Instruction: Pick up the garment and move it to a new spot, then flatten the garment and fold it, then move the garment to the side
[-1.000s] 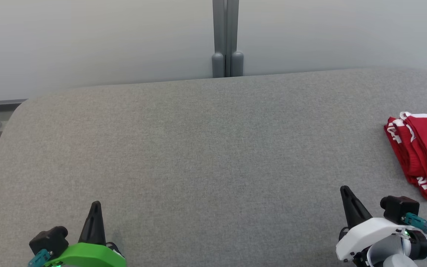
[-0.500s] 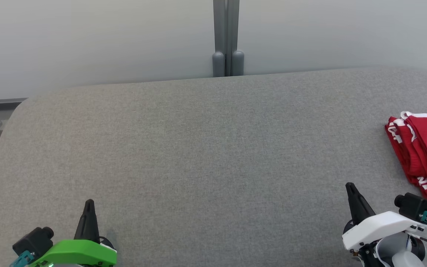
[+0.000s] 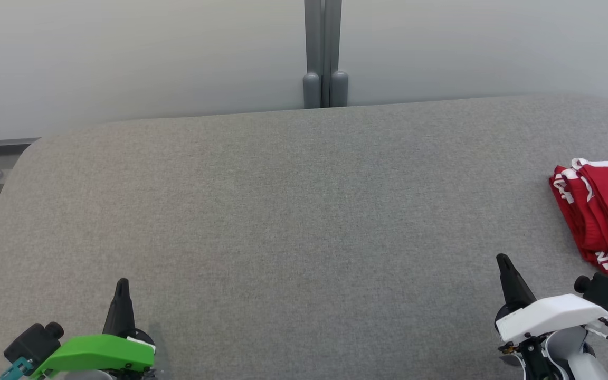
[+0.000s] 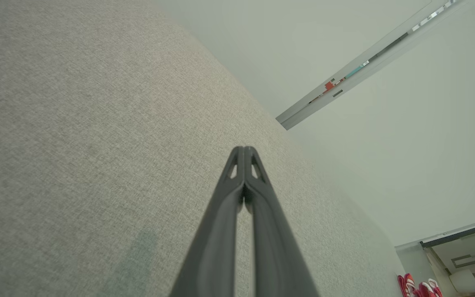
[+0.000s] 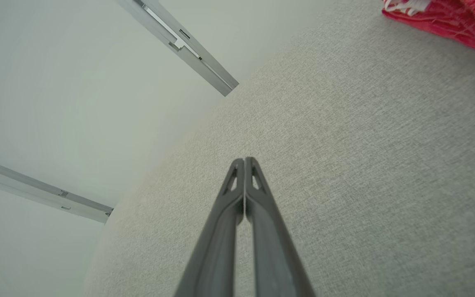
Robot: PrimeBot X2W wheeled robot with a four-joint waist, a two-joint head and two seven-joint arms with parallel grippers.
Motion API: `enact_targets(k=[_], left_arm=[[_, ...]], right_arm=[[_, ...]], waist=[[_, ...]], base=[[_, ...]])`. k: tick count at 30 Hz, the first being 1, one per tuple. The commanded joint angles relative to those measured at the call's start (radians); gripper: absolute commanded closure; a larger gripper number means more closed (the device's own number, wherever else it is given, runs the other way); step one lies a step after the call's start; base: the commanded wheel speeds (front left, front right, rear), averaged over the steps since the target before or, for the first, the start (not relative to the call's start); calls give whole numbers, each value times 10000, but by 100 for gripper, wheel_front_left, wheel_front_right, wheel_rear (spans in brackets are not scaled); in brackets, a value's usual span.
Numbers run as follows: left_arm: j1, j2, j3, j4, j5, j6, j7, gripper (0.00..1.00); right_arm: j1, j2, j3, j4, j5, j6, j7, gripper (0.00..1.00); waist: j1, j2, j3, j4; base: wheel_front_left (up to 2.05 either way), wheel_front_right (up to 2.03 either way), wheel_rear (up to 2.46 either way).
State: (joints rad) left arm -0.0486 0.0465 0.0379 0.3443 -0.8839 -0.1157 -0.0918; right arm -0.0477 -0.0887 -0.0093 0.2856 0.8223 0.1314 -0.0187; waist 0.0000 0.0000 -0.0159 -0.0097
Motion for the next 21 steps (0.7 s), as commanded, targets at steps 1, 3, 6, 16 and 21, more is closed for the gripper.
enact_targets(k=[1, 3, 6, 16, 21], left_arm=[[-325, 44, 86, -179, -354, -80, 68, 100], [-335, 45, 110, -205, -576, -84, 133, 100], [-359, 46, 144, -248, -938, -81, 235, 100], [-421, 49, 247, -385, -1991, -89, 546, 100], [-439, 50, 302, -445, -2489, -98, 695, 100]], right_arm=[[-279, -20, -73, -166, 362, -3, 43, 100], [-296, -6, -107, -177, 612, -3, 88, 100], [-315, 13, -158, -193, 996, -4, 156, 100], [-369, 74, -312, -236, 2151, -4, 350, 100], [-399, 105, -383, -256, 2700, -5, 445, 100]], waist=[[0, 0, 3, 2], [0, 0, 8, 4], [0, 0, 14, 8], [0, 0, 36, 19], [0, 0, 47, 25]], base=[[0, 0, 0], [0, 0, 0], [0, 0, 0], [0, 0, 0], [0, 0, 0]])
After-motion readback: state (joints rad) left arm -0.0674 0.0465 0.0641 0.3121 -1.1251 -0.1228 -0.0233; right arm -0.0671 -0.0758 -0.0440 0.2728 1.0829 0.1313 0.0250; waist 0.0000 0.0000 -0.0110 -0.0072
